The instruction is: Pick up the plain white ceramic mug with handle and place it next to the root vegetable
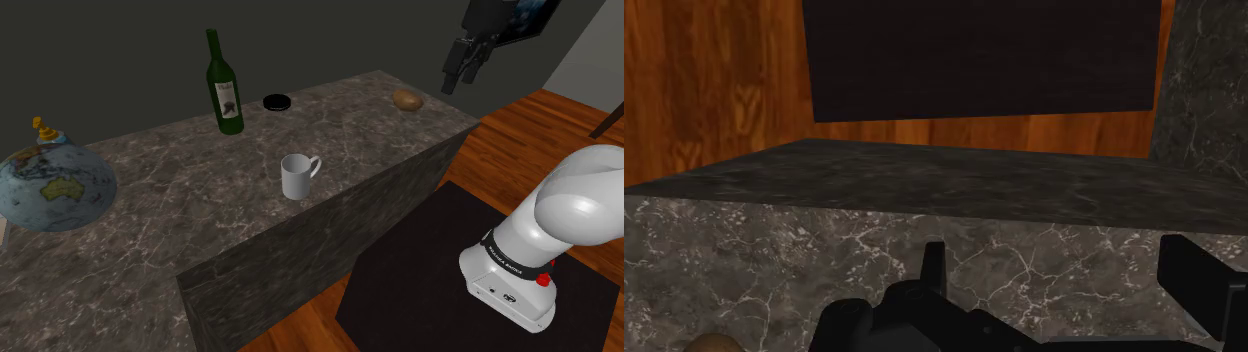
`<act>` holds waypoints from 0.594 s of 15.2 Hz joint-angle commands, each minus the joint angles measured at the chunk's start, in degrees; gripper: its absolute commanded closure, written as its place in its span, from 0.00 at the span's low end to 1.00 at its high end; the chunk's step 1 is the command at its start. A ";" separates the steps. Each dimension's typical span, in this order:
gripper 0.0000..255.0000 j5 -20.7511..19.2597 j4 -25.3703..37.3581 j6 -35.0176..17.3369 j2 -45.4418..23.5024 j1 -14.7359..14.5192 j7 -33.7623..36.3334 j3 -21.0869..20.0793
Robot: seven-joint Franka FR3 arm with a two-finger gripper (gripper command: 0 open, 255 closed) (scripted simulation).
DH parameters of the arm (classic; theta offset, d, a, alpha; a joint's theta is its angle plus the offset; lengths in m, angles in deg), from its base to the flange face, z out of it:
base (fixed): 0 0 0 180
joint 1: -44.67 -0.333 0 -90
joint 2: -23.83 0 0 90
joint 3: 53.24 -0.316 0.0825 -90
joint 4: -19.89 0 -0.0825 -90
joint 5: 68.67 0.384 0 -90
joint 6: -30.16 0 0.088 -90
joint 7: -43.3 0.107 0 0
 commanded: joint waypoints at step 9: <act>0.00 4.46 1.63 -8.69 -11.84 -3.46 6.73 -7.77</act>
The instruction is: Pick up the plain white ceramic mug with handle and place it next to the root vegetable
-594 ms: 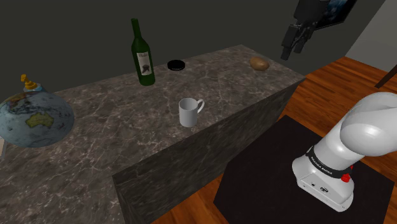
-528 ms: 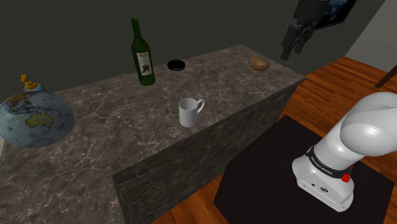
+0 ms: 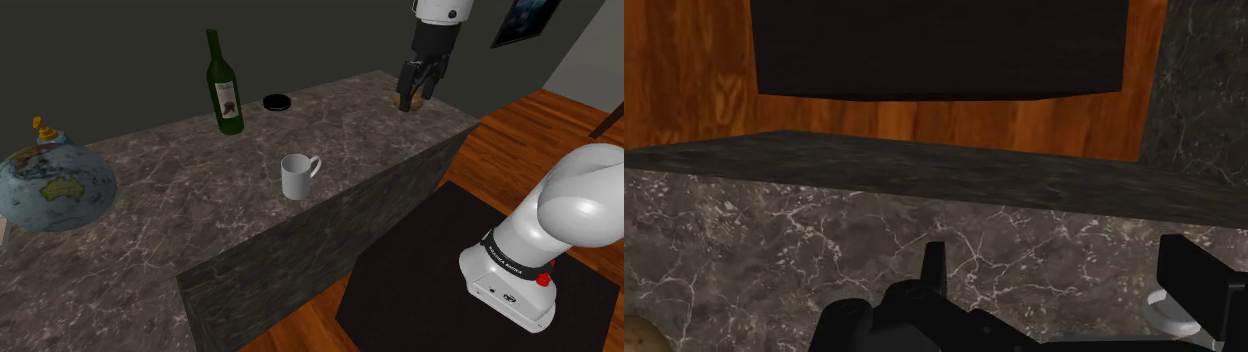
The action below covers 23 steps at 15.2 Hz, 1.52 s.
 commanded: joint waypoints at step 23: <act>0.00 -6.40 29.02 -14.09 -49.24 -8.96 22.22 -16.55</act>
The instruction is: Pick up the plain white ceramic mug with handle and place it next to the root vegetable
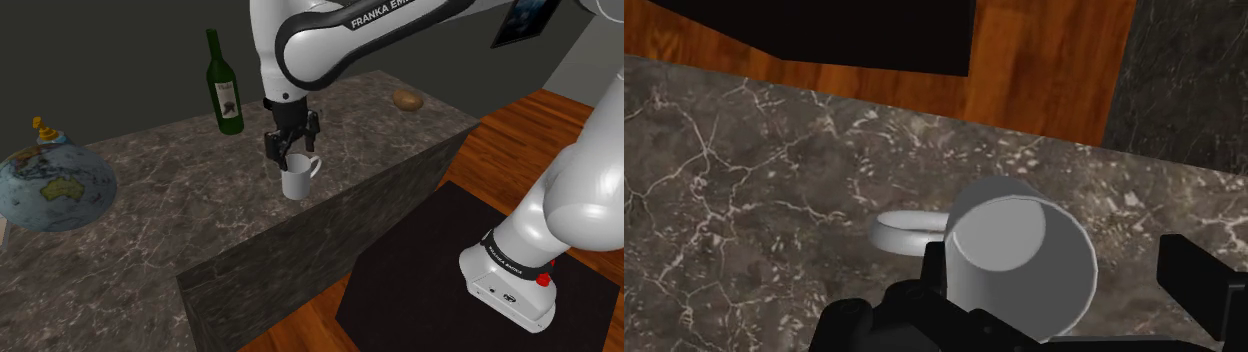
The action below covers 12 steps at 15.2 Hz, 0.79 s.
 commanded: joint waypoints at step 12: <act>0.00 -3.00 1.19 -5.56 -7.90 -2.18 2.95 -0.13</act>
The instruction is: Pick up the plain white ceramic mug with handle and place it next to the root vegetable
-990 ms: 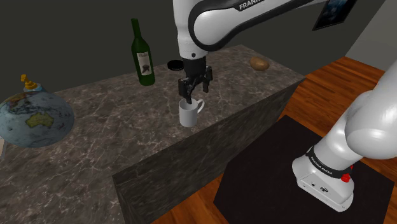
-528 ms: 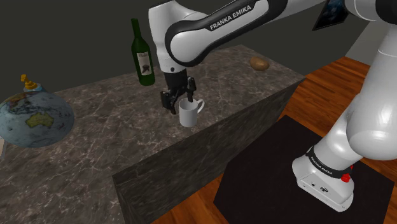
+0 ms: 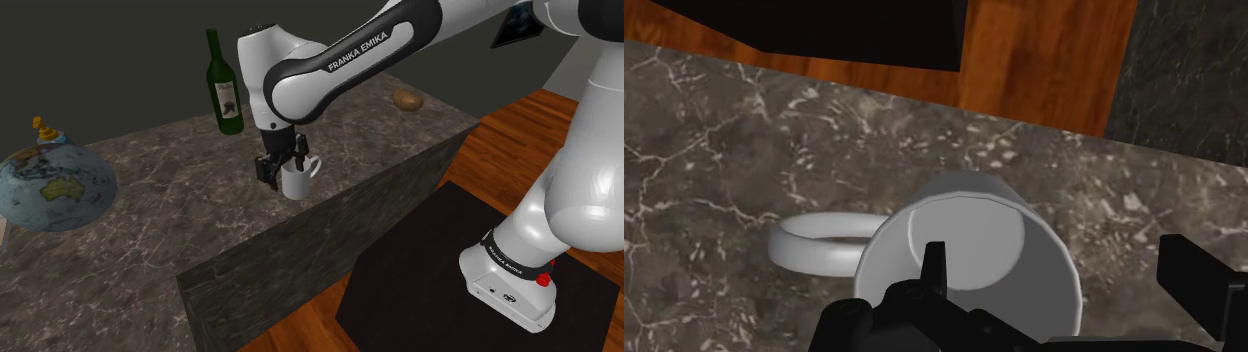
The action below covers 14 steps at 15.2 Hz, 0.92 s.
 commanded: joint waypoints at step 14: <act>1.00 -0.03 -0.07 -0.15 -0.07 -0.01 0.01 0.01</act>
